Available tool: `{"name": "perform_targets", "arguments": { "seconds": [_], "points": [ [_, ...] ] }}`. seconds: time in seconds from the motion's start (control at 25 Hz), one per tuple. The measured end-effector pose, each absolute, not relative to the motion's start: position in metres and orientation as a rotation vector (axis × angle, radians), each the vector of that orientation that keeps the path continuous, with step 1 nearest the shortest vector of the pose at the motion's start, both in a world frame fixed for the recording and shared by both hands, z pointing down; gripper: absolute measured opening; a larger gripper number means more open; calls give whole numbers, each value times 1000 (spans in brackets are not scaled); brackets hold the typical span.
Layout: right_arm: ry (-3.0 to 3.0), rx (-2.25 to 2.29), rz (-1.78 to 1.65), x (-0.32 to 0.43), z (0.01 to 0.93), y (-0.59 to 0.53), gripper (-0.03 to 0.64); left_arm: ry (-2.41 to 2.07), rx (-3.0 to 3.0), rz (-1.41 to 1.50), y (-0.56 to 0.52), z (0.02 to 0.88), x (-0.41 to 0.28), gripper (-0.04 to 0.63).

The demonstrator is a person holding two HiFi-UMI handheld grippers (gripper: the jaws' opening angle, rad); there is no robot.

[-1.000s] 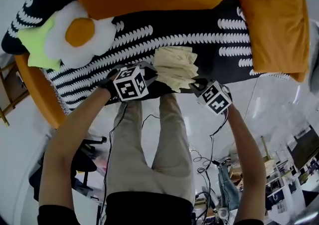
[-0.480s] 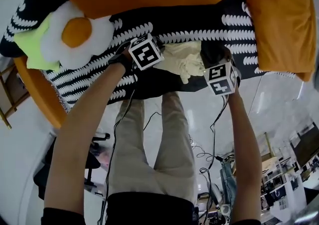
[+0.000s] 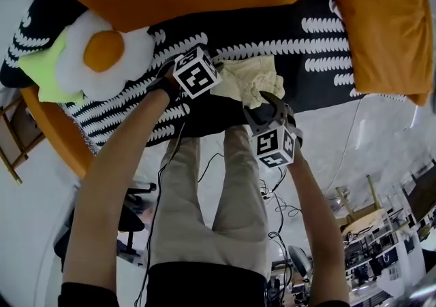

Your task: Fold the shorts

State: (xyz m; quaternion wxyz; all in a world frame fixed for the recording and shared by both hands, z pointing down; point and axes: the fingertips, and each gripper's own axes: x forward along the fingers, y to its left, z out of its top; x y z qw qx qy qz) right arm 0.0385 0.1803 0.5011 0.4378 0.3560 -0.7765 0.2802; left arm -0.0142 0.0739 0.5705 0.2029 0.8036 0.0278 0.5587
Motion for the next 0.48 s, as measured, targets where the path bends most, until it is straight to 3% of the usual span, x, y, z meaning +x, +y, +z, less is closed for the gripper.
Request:
{"name": "perform_targets", "arguments": {
  "seconds": [0.12,0.2,0.32,0.4,0.48],
  "points": [
    [-1952,818,596,-62,495,128,261,184,2425,1628,29,552,-143,141],
    [-1989,752,480,-96,479,105,261,279,2569,1583,23,514,-184,143],
    [-1995,631,340,2,485,138,289,431,2612,1471,100,490,-73,197],
    [-1969,514,316,81,509,172,315,544,2594,1546,157,514,12,247],
    [-1930,383,293,121,538,197,341,599,2557,1673,185,550,47,324]
  ]
}}
